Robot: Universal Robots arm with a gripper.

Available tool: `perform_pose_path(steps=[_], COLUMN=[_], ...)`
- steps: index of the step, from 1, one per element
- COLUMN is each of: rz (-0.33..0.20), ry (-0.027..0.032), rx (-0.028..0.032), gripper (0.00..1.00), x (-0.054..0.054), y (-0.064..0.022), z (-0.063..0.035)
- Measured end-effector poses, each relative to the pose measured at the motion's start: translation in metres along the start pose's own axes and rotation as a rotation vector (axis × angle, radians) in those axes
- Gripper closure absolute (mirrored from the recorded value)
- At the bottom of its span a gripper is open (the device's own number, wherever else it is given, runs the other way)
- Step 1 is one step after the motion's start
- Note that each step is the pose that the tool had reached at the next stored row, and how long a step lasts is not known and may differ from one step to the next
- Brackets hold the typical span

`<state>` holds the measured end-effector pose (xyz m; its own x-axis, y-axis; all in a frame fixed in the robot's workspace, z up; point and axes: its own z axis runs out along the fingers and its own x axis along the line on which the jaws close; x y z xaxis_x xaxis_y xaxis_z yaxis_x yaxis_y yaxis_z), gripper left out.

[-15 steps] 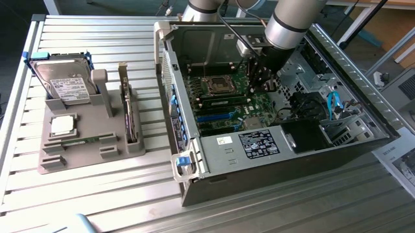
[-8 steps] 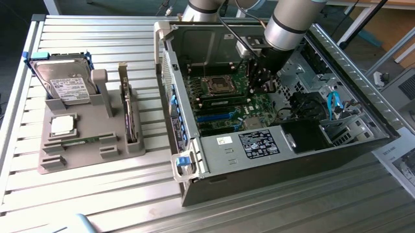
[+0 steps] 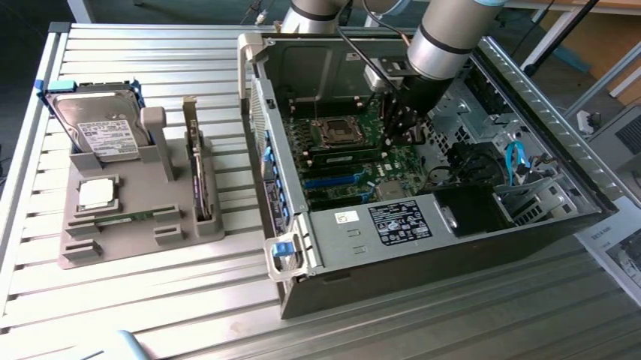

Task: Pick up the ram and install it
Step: 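Press down the ram until it locks into place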

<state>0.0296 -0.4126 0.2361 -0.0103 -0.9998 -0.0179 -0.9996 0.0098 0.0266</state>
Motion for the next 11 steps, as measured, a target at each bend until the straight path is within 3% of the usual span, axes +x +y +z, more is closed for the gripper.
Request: perform_pose_path(steps=[11], rz=[0.0], ry=[0.0], rx=[0.0], gripper=[0.9], x=[0.0001], y=[-0.0001], z=[0.0034])
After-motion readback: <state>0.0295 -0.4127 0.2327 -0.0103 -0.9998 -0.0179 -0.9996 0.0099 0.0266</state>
